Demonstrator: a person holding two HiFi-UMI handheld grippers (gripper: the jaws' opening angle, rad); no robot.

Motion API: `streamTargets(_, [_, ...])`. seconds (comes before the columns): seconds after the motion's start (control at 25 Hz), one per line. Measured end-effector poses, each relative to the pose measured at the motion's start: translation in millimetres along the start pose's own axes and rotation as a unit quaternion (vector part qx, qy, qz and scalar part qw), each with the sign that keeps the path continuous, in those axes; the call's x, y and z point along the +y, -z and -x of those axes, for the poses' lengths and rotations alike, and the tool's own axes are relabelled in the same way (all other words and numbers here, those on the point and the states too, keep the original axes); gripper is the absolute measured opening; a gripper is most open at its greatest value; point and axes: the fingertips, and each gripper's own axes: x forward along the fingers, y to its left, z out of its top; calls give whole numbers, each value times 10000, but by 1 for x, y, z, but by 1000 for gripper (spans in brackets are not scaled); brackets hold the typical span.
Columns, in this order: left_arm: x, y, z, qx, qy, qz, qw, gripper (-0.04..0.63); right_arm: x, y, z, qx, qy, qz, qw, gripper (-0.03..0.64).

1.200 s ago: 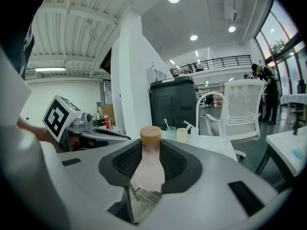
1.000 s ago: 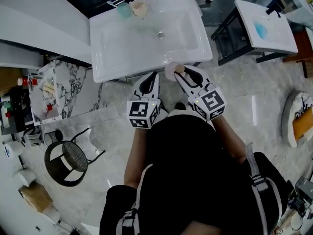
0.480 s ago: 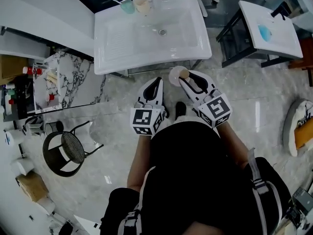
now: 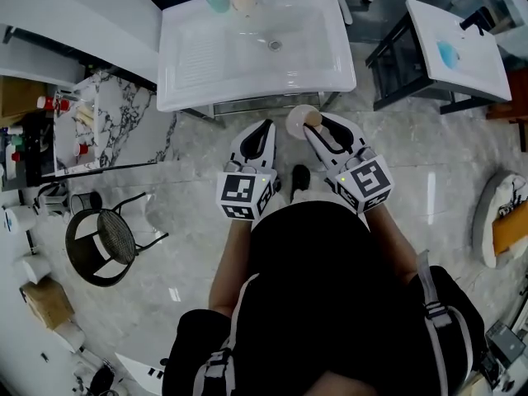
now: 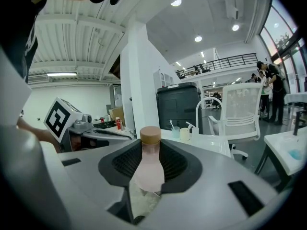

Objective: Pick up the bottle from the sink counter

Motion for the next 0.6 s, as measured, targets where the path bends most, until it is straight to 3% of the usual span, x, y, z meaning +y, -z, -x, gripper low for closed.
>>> streamTargets(0.6, [-1,-1,-1,-4,0,-3,10000,20,-2,-1,1,-3,-6,-12,10000,117])
